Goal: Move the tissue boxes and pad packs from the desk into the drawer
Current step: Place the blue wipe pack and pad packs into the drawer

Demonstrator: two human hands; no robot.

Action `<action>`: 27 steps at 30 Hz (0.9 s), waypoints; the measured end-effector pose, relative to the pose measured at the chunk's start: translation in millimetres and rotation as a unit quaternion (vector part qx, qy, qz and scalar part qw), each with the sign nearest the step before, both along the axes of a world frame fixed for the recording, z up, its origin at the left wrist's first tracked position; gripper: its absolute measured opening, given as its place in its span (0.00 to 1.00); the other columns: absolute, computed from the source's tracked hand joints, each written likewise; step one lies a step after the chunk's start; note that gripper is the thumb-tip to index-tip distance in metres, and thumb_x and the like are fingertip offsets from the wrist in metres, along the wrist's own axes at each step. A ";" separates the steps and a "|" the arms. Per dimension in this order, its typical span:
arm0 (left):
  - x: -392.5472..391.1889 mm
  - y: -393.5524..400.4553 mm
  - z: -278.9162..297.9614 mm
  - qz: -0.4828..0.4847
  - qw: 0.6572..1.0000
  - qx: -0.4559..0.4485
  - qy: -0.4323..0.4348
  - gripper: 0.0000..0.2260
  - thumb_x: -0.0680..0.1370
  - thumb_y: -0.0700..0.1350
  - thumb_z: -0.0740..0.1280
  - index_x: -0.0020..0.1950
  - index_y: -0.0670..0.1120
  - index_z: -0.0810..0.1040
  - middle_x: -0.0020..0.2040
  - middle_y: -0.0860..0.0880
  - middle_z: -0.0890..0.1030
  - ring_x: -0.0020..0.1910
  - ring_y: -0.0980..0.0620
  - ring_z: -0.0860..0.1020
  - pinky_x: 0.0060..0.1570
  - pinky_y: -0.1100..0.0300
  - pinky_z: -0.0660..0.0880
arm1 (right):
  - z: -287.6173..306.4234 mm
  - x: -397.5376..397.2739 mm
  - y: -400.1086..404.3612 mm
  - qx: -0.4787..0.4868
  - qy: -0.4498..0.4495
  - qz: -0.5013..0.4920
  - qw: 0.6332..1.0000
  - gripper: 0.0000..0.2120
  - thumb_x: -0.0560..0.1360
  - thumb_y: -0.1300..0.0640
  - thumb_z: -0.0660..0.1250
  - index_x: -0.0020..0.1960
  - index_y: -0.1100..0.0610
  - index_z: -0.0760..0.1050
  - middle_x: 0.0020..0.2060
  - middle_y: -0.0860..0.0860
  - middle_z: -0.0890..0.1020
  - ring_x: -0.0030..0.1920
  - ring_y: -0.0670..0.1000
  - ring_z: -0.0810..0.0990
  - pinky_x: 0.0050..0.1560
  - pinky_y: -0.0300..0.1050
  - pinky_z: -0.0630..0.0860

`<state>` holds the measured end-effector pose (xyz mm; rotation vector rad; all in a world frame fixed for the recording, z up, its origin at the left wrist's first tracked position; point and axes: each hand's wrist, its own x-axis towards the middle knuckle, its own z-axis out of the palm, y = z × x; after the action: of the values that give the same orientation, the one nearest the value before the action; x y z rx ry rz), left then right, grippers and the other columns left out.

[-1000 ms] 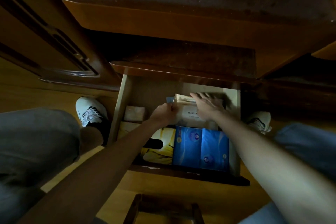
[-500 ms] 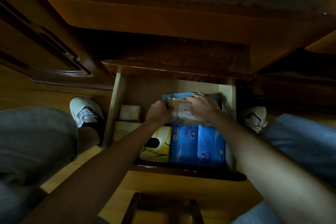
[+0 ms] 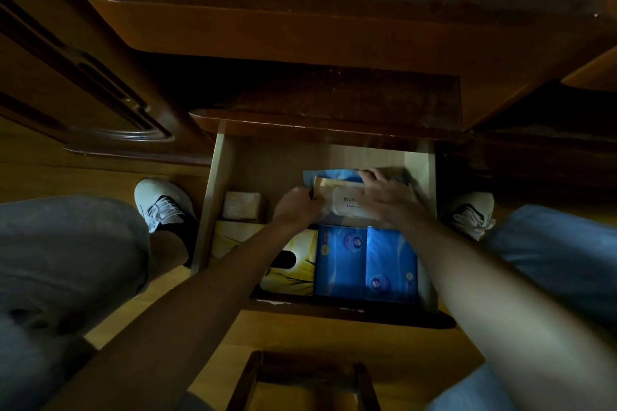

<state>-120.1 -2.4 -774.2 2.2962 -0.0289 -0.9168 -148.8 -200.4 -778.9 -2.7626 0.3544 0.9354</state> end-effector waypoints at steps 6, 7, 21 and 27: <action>6.2 0.8 -3.0 -0.020 1.000 0.002 0.011 0.12 0.80 0.49 0.65 0.54 0.43 0.82 0.46 0.46 0.84 0.45 0.47 0.82 0.43 0.55 0.78 | 7.6 -10.6 1.7 -0.084 -0.021 0.132 0.987 0.28 0.80 0.48 0.66 0.76 0.54 0.65 0.75 0.57 0.65 0.69 0.61 0.71 0.69 0.66 0.65; 5.9 1.5 -1.8 -0.026 1.000 0.001 0.008 0.12 0.80 0.49 0.65 0.55 0.43 0.82 0.48 0.45 0.84 0.46 0.47 0.82 0.44 0.55 0.78 | 8.1 -9.3 0.0 -0.086 -0.024 0.141 0.986 0.27 0.79 0.48 0.66 0.76 0.54 0.66 0.76 0.57 0.65 0.70 0.60 0.70 0.70 0.67 0.62; 3.0 31.0 117.3 -0.126 0.980 0.064 -0.137 0.13 0.81 0.51 0.63 0.63 0.52 0.79 0.53 0.52 0.83 0.45 0.56 0.79 0.35 0.63 0.72 | 119.7 -28.8 14.9 0.064 -0.015 0.004 0.998 0.23 0.80 0.51 0.65 0.74 0.49 0.70 0.70 0.53 0.76 0.69 0.55 0.74 0.66 0.52 0.72; -11.0 56.6 264.2 -0.211 0.891 0.072 -0.395 0.13 0.82 0.53 0.62 0.65 0.60 0.78 0.59 0.55 0.83 0.53 0.54 0.83 0.46 0.58 0.79 | 254.4 -50.9 8.3 0.163 -0.157 0.016 0.974 0.15 0.80 0.58 0.63 0.63 0.45 0.79 0.59 0.45 0.83 0.58 0.47 0.82 0.60 0.50 0.79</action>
<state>-131.1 54.3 -510.0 2.7038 -0.8603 -0.1023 -199.7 -192.1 -524.5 -2.5560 0.0930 0.4930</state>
